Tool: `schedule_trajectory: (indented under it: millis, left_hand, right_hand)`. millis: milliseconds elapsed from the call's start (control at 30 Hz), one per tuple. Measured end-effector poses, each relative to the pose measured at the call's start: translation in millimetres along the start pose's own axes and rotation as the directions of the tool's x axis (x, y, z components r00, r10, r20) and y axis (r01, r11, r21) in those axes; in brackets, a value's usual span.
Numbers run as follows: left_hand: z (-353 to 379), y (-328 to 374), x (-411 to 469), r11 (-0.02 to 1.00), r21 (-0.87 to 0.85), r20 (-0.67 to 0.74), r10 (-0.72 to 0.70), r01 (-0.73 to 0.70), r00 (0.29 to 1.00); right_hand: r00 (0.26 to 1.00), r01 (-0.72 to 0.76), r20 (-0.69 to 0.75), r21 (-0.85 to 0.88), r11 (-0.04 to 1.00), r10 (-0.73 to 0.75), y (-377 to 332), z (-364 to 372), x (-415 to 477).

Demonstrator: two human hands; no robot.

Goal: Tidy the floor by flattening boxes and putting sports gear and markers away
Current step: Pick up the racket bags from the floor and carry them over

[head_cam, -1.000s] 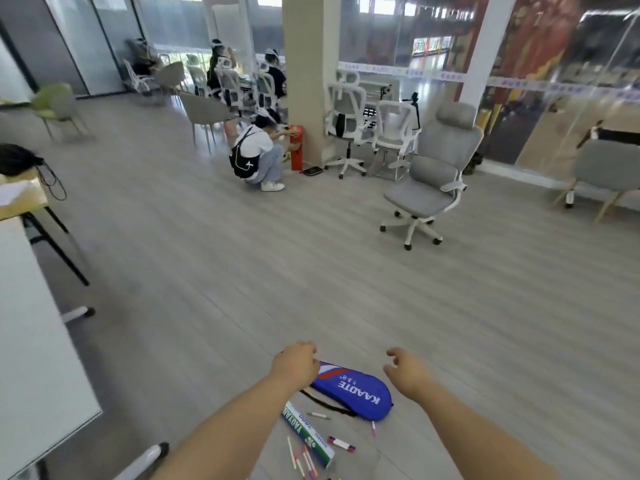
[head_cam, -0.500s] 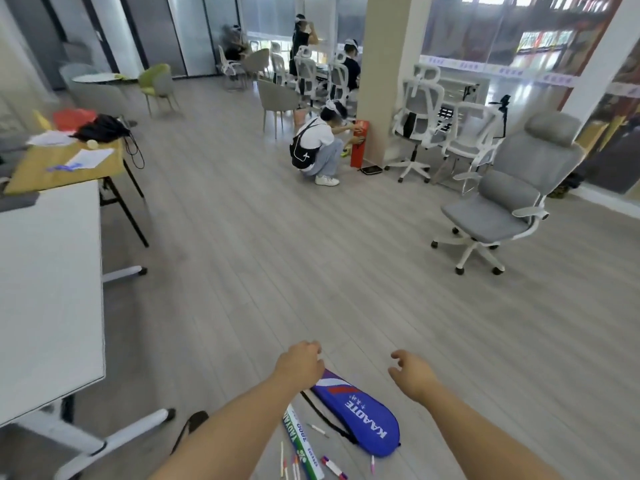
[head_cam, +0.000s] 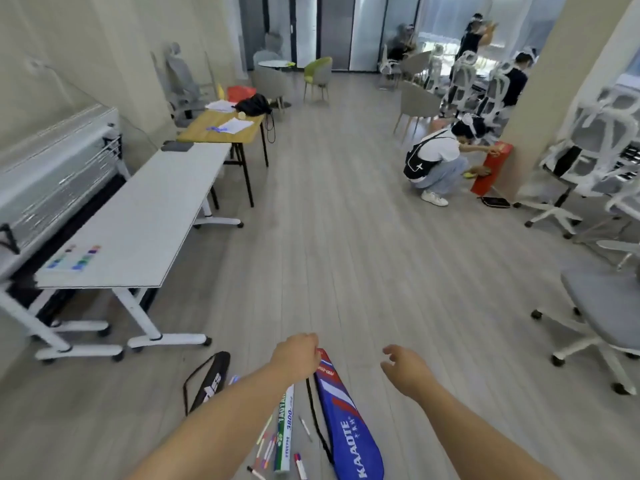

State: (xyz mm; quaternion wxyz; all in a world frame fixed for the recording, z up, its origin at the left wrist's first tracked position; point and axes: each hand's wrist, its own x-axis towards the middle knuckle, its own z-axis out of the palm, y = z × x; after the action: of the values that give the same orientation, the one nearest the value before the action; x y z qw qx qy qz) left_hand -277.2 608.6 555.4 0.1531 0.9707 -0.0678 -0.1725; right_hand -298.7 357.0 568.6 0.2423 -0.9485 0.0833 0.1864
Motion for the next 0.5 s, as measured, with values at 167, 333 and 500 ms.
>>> schedule_trajectory:
  millis: [167, 333, 500]
  left_hand:
    - [9.4, -10.3, 33.5, 0.996, -0.027, -0.003, -0.086, 0.086, 0.996]
    - [9.8, -19.8, 68.3, 0.982, -0.064, -0.027, -0.181, 0.179, 0.983]
    - [7.7, -16.5, 84.8, 0.942, -0.129, -0.053, -0.318, 0.309, 0.947]
  right_hand:
    - [0.996, 0.06, 0.061, -0.046, 0.997, -0.057, -3.1, -2.7, 55.1]
    - [0.979, 0.16, 0.15, -0.132, 0.978, -0.14, -17.6, -3.9, 112.3]
    - [0.913, 0.334, 0.311, -0.195, 0.922, -0.265, -32.6, 0.6, 157.3]
